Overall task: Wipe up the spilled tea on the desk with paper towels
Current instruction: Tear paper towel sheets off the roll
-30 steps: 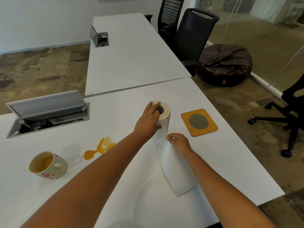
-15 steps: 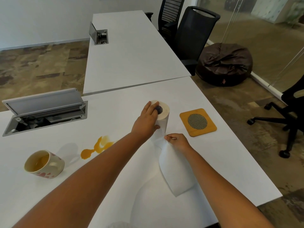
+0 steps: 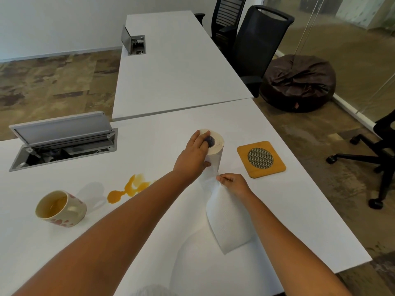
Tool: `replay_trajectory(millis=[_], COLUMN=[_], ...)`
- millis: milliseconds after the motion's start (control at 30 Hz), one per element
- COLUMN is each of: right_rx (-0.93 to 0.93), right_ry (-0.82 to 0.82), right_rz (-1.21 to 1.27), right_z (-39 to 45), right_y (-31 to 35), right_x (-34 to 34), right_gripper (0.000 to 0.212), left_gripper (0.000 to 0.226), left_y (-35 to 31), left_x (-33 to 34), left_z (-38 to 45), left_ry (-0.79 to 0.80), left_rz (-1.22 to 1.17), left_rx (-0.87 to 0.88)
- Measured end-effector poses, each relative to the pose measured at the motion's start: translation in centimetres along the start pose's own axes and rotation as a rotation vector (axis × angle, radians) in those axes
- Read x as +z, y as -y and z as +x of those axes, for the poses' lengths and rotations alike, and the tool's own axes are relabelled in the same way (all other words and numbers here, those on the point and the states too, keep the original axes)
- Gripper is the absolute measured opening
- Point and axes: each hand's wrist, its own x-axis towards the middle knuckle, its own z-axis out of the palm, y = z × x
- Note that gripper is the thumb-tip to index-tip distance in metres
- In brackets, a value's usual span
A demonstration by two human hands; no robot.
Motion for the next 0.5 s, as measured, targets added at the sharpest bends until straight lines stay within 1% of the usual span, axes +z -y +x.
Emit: replay_trajectory(millis=[133, 233, 300, 400, 433, 500], right_rx=[0.023, 0.017, 0.008, 0.033, 0.031, 0.01], right_ry=[-0.051, -0.07, -0.038, 0.031, 0.041, 0.005], right_rz=[0.049, 0.049, -0.081, -0.383, -0.464, -0.517], right_z=[-0.4, -0.3, -0.3, -0.7, -0.9, -1.2], right_y=[-1.4, -1.1, -0.7, -1.0, -1.3, -1.8], right_x=[-0.4, -0.7, -0.7, -0.1, 0.1, 0.2], right_gripper=[0.029, 0.036, 0.047, 0.06, 0.058, 0.046], left_gripper=[0.048, 0.05, 0.051, 0.053, 0.053, 0.053], left_y=[0.0, -0.1, -0.1, -0.1, -0.2, -0.2], left_x=[0.0, 0.0, 0.1, 0.1, 0.1, 0.0], left_z=[0.1, 0.2, 0.2, 0.2, 0.1, 0.1], left_ry=[0.007, 0.002, 0.002, 0.001, 0.001, 0.005], left_rz=[-0.006, -0.009, -0.006, 0.0, 0.002, 0.0], left_rx=[-0.011, -0.024, -0.027, -0.022, -0.023, -0.025])
